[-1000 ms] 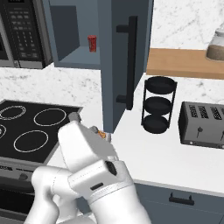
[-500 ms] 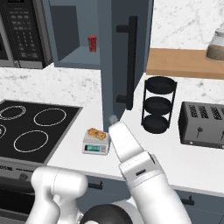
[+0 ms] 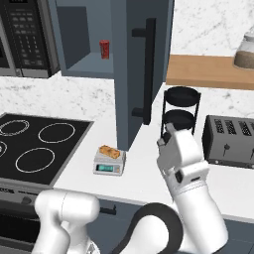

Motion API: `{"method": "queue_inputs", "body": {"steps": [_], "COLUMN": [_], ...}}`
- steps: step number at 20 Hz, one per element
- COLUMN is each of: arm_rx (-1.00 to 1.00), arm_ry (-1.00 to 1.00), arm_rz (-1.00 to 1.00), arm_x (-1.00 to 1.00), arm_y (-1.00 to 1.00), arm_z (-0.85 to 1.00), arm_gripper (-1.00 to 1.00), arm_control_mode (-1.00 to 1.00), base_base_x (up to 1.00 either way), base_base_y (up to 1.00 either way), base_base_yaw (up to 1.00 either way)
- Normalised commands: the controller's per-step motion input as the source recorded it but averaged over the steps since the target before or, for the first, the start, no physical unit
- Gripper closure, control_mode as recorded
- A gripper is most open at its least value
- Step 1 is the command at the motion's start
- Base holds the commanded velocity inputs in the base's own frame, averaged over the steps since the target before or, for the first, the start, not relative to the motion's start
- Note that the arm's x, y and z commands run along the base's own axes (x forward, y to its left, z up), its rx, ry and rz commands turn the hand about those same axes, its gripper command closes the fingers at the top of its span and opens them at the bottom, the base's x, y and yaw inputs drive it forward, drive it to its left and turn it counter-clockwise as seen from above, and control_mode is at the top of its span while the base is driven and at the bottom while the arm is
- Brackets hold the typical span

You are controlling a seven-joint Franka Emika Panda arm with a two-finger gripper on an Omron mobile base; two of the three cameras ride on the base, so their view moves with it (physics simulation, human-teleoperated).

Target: Pick the bar and place it on the digital scale for weighing, and close the cabinet.

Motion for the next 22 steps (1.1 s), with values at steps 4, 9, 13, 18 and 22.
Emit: {"method": "queue_inputs", "body": {"steps": [4,9,13,18,22], "arm_rx": [0.05,0.01,0.06,0.00,0.01], "arm_ry": [-0.07,-0.16,-0.02,0.00,0.01], "arm_rz": [0.15,0.22,0.23,0.16,0.00], "arm_x": [0.45,0.07,0.00,-0.02,0.62], "arm_y": [0.20,0.22,0.76,1.00,1.00], "arm_z": [0.25,0.76,0.34,0.00,-0.01], "arm_gripper": [-1.00,-1.00,-1.00,-1.00,-1.00], "arm_control_mode": [-1.00,-1.00,-1.00,-1.00,-1.00], "base_base_x": [0.00,0.00,0.00,0.00,0.00], "base_base_y": [0.00,0.00,0.00,0.00,0.00], "base_base_yaw": [0.00,0.00,0.00,0.00,0.00]}}
